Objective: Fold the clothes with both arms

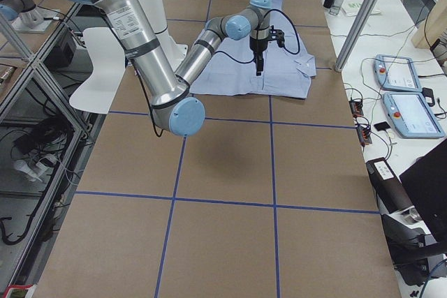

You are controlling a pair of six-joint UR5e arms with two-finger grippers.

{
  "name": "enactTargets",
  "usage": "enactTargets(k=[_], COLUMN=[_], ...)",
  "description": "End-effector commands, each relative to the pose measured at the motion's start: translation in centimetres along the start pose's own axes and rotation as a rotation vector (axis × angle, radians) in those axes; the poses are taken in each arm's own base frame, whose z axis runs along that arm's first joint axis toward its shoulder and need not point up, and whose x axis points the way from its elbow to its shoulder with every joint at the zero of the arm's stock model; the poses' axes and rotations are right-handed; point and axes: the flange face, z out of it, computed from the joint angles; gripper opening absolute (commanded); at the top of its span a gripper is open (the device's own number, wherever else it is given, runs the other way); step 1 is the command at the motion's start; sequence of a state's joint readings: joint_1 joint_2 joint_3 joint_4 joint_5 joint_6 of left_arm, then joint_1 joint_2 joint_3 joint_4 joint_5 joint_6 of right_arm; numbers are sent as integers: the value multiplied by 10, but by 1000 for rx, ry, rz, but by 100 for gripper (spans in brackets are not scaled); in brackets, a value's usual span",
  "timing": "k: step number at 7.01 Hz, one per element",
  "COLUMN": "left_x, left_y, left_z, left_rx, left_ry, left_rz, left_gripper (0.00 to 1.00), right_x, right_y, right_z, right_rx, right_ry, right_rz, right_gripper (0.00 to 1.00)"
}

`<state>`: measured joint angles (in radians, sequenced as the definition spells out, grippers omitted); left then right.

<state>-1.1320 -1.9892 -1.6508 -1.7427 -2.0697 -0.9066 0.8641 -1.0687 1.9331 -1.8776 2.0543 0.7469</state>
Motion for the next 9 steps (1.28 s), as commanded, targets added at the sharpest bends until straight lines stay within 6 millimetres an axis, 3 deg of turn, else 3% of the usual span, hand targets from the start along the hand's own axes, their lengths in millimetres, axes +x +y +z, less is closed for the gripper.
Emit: enactTargets(k=[1, 2, 3, 5, 6, 9], left_x=[99, 167, 226, 315, 332, 372], left_y=[0, 10, 26, 44, 45, 53], left_z=[-31, -31, -36, -70, -83, -77], left_rx=[-56, -85, -116, -146, -149, -229], left_ry=[121, 163, 208, 296, 335, 406], left_rz=[-74, -105, -129, -189, -210, -262], left_gripper=[0, 0, 0, 0, 0, 0], right_x=[61, 99, 120, 124, 125, 128], right_y=[-4, -3, -5, -7, -8, -9], right_z=[-4, -2, -7, -8, -8, -5], right_rx=[-58, -92, -97, -97, -95, -100], right_ry=[64, 34, 19, 12, 15, 21], right_rz=[-58, -79, -72, -62, -58, -53], right_gripper=[100, 100, 100, 100, 100, 100])
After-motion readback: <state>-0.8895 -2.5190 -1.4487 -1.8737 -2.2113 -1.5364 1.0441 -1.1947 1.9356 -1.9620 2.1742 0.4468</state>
